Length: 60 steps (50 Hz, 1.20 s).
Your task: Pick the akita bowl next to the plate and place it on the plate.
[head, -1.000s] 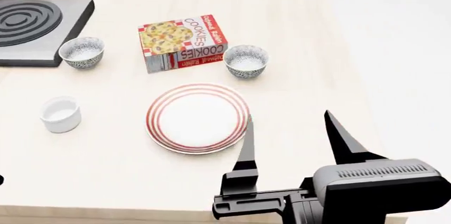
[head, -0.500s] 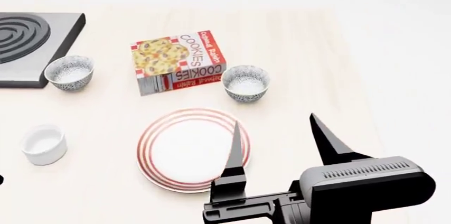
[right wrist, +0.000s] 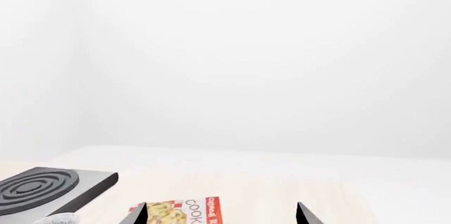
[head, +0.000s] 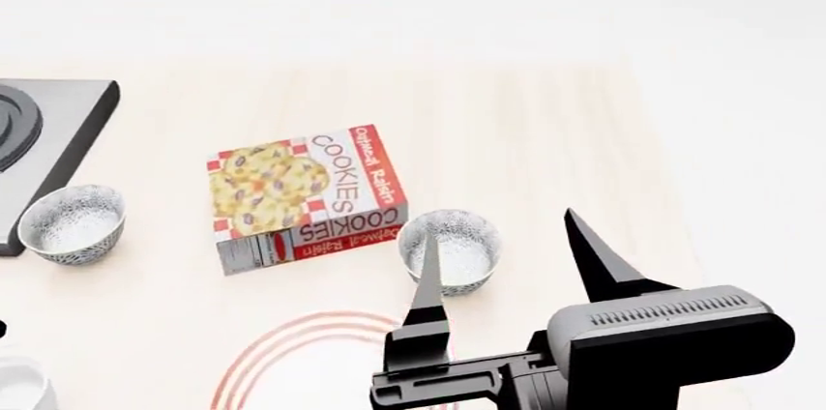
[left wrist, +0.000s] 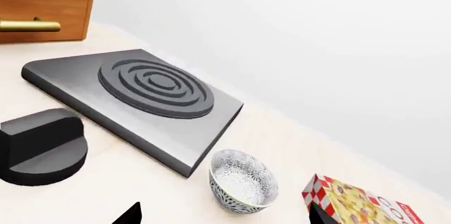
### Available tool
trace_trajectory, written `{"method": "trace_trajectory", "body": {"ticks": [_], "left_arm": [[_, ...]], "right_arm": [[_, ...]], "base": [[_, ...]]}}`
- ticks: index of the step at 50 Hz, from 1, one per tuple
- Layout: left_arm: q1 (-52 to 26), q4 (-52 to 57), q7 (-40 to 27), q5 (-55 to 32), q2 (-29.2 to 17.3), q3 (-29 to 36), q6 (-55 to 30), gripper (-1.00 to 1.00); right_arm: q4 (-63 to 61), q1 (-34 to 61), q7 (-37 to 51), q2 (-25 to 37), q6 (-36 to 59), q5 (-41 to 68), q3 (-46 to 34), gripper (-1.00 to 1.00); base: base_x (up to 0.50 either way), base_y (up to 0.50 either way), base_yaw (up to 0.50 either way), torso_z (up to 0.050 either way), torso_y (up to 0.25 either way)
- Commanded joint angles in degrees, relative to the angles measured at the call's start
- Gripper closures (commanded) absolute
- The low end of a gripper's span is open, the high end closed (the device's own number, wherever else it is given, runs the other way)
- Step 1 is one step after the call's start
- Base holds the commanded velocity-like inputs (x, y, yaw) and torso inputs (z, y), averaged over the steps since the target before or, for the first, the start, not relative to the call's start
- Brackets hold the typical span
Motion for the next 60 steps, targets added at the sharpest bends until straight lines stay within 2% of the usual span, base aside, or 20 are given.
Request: {"method": "trace_trajectory", "body": {"ticks": [1,30,35,41,42,44,56,57,60], "left_arm": [[0.12,-0.04,-0.12,-0.17,-0.15,0.23,0.24,-1.00],[0.36,0.13,-0.65,-0.58,-0.59,0.73,0.56,-1.00],[0.39,-0.13,-0.59,-0.61,-0.59,0.81,0.83,-1.00],[0.41,0.18,-0.88,-0.98,-0.70,0.79,0.54,-1.00],[0.33,-0.11,-0.80,-0.93,-0.70,0.82,0.68,-1.00],[0.34,-0.06,-0.89,-1.04,-0.71,0.81,0.62,-1.00],[0.26,-0.58,-0.87,-1.20,-0.82,0.91,1.03,-1.00],[0.33,-0.20,-1.08,-1.23,-0.84,0.95,0.87,-1.00],[0.29,-0.40,-1.05,-1.19,-0.86,1.05,1.03,-1.00]], "right_arm": [[0.18,-0.02,0.40,0.35,-0.25,0.32,-0.07,-1.00],[0.72,0.07,1.72,0.80,-0.67,0.93,-0.53,-1.00],[2.99,0.55,3.26,0.58,0.36,-0.04,-0.74,-1.00],[5.23,4.60,5.91,1.06,7.67,0.17,-0.89,-1.00],[6.65,7.43,6.50,1.41,12.65,0.71,-1.68,-1.00],[7.90,9.25,7.97,1.29,15.24,0.25,-1.77,-1.00],[19.39,18.53,7.84,3.04,17.97,-3.89,-8.35,-1.00],[21.20,21.21,7.12,2.99,22.88,-2.85,-9.16,-1.00],[22.89,22.95,6.62,2.07,24.07,-1.65,-7.90,-1.00]], "base": [[0.50,0.00,0.00,0.000,0.000],[0.50,0.00,0.00,0.000,0.000],[0.00,0.00,0.00,0.000,0.000],[0.00,0.00,0.00,0.000,0.000],[0.00,0.00,0.00,0.000,0.000],[0.00,0.00,0.00,0.000,0.000],[0.00,0.00,0.00,0.000,0.000],[0.00,0.00,0.00,0.000,0.000],[0.00,0.00,0.00,0.000,0.000]]}}
